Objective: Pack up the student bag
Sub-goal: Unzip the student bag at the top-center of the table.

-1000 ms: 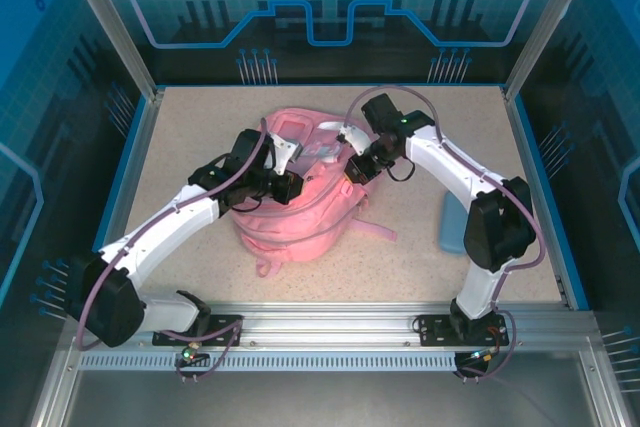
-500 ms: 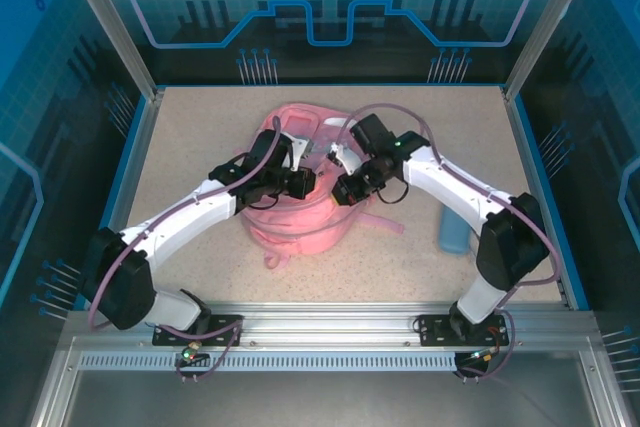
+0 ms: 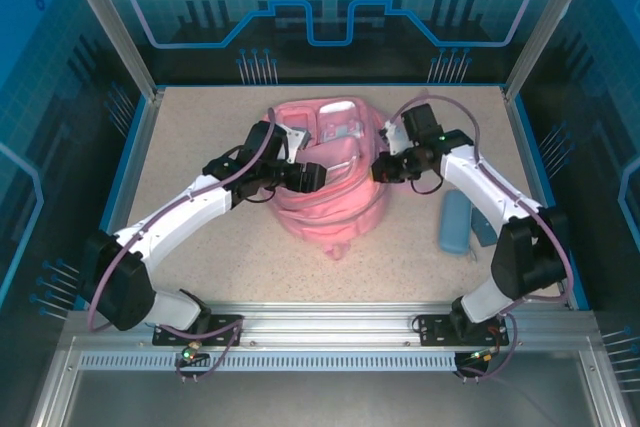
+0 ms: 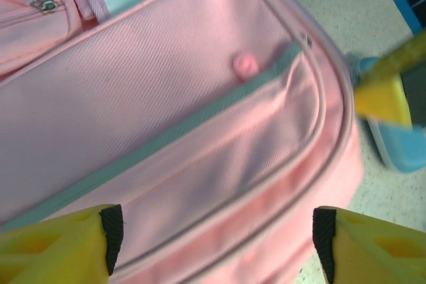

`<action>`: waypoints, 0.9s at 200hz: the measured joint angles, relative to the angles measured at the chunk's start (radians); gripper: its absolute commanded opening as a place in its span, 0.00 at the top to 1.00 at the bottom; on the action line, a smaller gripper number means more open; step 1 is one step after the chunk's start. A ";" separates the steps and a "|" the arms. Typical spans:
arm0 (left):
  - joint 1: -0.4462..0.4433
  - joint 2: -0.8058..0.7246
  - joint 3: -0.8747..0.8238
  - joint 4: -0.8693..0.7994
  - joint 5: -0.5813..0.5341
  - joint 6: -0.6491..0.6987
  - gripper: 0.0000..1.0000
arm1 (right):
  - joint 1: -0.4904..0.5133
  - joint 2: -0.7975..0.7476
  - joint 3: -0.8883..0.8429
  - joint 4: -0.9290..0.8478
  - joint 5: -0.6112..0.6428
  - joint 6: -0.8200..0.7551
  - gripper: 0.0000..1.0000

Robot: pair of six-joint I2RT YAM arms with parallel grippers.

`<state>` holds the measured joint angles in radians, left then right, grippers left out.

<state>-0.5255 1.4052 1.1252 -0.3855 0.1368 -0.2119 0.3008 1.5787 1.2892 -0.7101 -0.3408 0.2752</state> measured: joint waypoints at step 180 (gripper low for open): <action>-0.051 0.350 0.209 -0.037 -0.125 0.456 0.73 | -0.060 0.189 0.177 -0.022 -0.068 -0.146 1.00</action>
<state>-0.5766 1.7550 1.3346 -0.4225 0.0120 0.2443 0.2413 1.7676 1.4666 -0.7322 -0.4091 0.1295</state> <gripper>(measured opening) 0.338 0.059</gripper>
